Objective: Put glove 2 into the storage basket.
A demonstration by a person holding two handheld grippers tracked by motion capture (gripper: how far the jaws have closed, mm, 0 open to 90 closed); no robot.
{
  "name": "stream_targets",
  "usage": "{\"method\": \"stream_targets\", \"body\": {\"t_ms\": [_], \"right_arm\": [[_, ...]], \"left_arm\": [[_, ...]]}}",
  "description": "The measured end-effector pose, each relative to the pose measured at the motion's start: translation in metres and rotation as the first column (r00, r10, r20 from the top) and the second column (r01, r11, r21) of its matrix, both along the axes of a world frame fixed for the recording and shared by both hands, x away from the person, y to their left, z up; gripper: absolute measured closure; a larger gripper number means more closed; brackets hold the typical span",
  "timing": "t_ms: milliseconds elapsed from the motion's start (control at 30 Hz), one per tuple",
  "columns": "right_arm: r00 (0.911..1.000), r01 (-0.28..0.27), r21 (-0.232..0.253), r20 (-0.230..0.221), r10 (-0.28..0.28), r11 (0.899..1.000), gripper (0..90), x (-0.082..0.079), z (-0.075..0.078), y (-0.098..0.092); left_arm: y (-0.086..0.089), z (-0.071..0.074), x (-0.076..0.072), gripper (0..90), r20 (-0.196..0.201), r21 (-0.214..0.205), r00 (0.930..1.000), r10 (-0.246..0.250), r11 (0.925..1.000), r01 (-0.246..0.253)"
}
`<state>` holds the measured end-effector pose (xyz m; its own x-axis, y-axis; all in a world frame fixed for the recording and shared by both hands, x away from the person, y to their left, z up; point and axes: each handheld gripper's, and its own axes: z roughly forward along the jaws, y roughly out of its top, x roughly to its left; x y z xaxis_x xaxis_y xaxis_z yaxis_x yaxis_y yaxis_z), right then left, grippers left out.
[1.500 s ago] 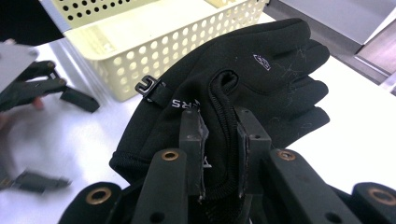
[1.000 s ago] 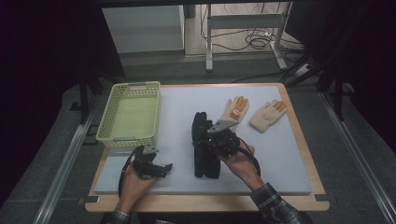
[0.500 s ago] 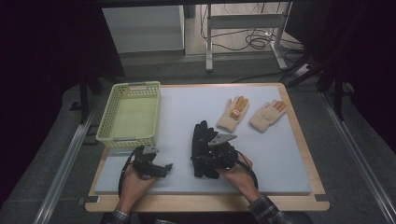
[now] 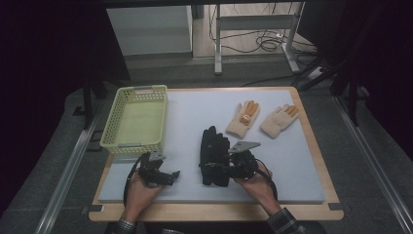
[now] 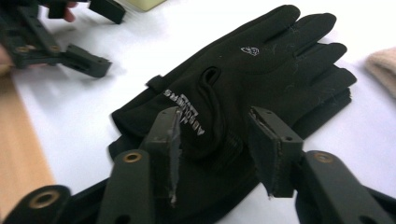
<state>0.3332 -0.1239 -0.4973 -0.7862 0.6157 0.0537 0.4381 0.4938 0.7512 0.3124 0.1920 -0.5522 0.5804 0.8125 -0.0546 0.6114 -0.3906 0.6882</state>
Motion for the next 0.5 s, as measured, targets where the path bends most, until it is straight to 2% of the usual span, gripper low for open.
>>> {"method": "stream_targets", "body": {"t_ms": [33, 100, 167, 200, 267, 433, 500], "right_arm": [[1.0000, 0.003, -0.011, 0.002, -0.003, 1.000, 54.0, 0.002, -0.003, 0.003], [1.0000, -0.002, -0.029, -0.007, 0.002, 1.000, 65.5, 0.006, -0.008, 0.007], [0.9999, 0.003, -0.032, 0.013, -0.002, 0.999, 79.0, 0.005, -0.010, 0.009], [0.9998, 0.003, -0.027, 0.019, -0.002, 1.000, 81.6, 0.004, -0.008, 0.008], [0.9999, -0.008, -0.014, 0.008, 0.008, 1.000, 82.8, 0.002, -0.003, 0.005], [0.9988, -0.046, -0.033, 0.017, 0.047, 0.998, 82.9, -0.012, 0.009, 0.003], [0.9983, -0.050, -0.058, 0.028, 0.052, 0.997, 82.3, -0.014, 0.008, 0.004]], "left_arm": [[0.000, 0.000, 0.000, 2.1, 0.001, -0.004, 1.0000, 0.004, 1.0000, -0.004], [0.000, 0.000, 0.000, 2.1, 0.001, -0.004, 1.0000, 0.004, 1.0000, -0.003], [0.000, 0.000, 0.000, 2.1, 0.000, 0.001, 1.0000, 0.000, 1.0000, 0.000], [0.000, 0.000, 0.000, 2.1, 0.000, 0.000, 1.0000, 0.000, 1.0000, 0.000], [0.000, 0.000, 0.000, 2.1, -0.001, 0.004, 1.0000, -0.003, 1.0000, 0.003], [0.000, 0.000, 0.000, 2.1, 0.001, -0.001, 1.0000, 0.000, 1.0000, 0.000], [0.000, 0.000, 0.000, 2.1, 0.000, 0.002, 1.0000, -0.002, 1.0000, 0.002]]}}
